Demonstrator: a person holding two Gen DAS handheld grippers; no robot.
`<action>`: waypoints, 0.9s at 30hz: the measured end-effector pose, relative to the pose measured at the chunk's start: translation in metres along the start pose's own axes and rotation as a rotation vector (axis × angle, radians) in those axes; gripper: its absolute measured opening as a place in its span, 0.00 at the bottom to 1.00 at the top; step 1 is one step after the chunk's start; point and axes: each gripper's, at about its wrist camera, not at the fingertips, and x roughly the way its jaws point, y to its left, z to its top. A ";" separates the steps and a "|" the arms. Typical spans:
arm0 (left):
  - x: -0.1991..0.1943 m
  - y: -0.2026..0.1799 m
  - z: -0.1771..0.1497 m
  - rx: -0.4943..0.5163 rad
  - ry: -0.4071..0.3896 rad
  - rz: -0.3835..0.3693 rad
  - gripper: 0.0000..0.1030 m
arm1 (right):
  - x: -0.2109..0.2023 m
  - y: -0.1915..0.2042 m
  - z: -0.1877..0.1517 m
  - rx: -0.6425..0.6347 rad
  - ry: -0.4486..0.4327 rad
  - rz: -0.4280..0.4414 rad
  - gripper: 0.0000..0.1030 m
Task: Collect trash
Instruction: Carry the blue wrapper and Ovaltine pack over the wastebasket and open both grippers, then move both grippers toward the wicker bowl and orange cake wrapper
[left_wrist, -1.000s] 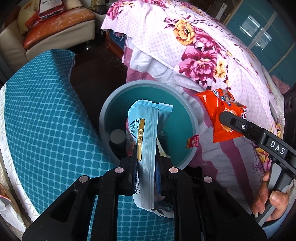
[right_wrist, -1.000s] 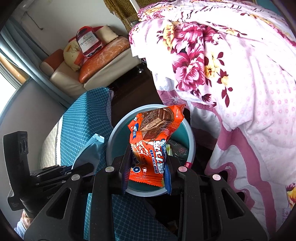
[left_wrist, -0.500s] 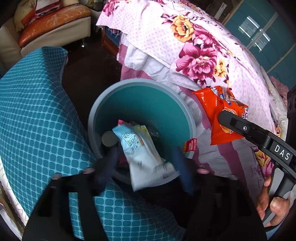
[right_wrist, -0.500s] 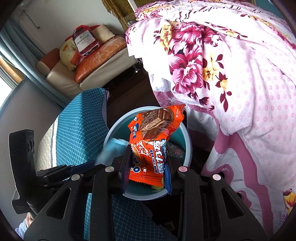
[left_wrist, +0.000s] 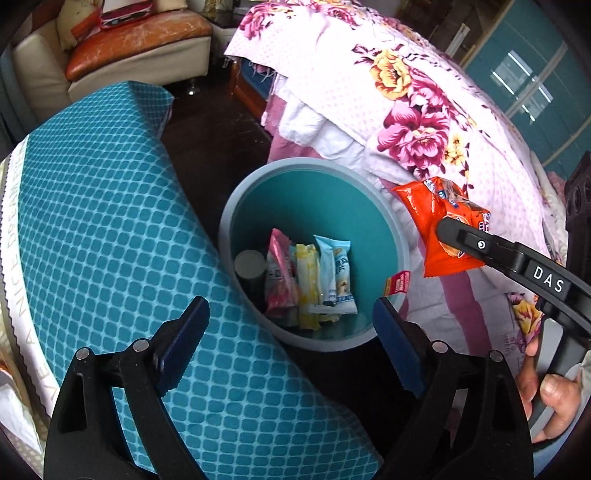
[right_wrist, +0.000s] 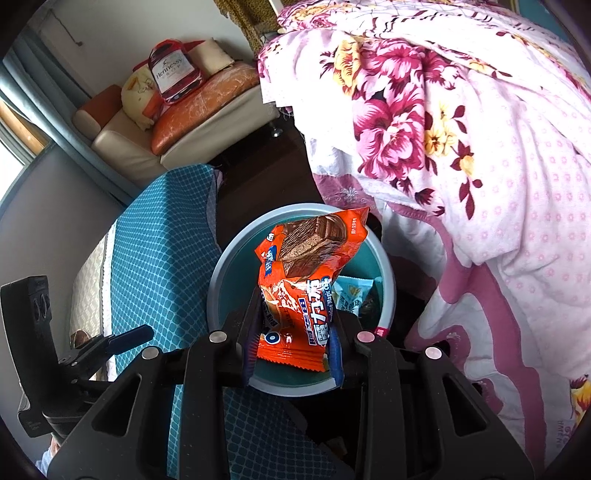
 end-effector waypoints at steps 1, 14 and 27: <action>-0.001 0.002 -0.001 -0.002 0.000 0.003 0.88 | 0.001 0.001 0.000 -0.003 0.004 -0.002 0.29; -0.004 0.030 -0.011 -0.055 0.008 -0.003 0.88 | 0.019 0.022 -0.010 -0.027 0.079 -0.041 0.59; -0.028 0.047 -0.025 -0.091 -0.024 -0.018 0.89 | 0.008 0.041 -0.015 -0.029 0.077 -0.052 0.72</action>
